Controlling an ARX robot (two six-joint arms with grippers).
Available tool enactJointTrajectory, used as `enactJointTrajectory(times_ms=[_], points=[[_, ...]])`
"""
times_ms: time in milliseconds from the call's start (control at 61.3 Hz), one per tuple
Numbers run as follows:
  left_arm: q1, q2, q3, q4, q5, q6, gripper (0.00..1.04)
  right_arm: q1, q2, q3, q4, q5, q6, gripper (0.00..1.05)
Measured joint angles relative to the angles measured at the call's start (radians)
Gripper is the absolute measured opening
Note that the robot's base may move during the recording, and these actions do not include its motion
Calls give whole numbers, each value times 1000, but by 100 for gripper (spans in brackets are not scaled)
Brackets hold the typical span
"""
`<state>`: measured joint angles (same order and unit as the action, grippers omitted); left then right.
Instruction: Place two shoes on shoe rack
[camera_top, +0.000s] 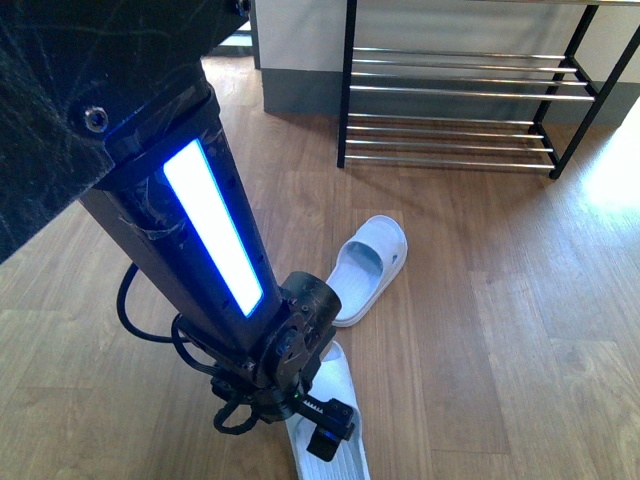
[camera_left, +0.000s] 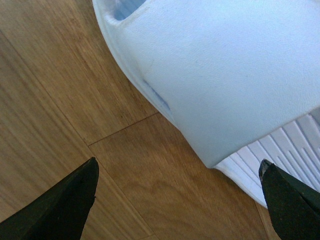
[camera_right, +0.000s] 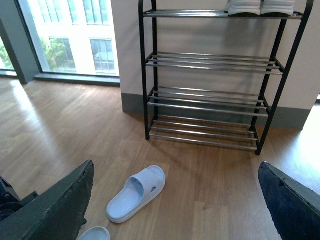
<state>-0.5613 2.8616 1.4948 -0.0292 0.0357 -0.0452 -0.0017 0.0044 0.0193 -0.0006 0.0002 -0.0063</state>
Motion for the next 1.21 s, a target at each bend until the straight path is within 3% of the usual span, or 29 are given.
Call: enactJointTrajectory(times_ms=[375,718,1207], points=[[10,59,15,194,-18,37,95,0,0,0,0,0,0,95],[48,118,38,262,-115,94,95,0,0,0,0,0,0,95],[56,117,36,255,-204,126,14,0,0,0,0,0,0,95]])
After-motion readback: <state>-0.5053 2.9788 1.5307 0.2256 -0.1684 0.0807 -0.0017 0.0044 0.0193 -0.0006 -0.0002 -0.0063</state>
